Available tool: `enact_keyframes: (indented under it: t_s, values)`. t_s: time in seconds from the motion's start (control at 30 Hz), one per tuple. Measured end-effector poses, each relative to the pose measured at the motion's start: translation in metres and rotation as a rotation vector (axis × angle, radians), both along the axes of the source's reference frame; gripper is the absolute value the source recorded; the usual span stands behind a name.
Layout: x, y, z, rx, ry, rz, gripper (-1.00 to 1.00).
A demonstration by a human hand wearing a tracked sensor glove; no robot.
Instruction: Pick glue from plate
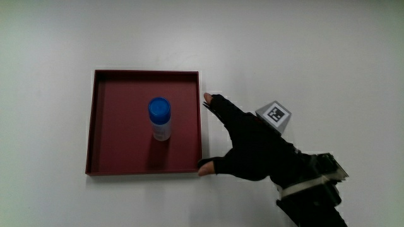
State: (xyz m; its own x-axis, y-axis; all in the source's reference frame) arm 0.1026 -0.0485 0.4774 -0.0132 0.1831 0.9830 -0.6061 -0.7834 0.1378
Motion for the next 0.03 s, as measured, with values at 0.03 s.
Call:
enact_keyframes:
  t_s: [0.03]
  values:
    - [0.0059,-0.0009,-0.0009,-0.002,0.000,0.008,1.00]
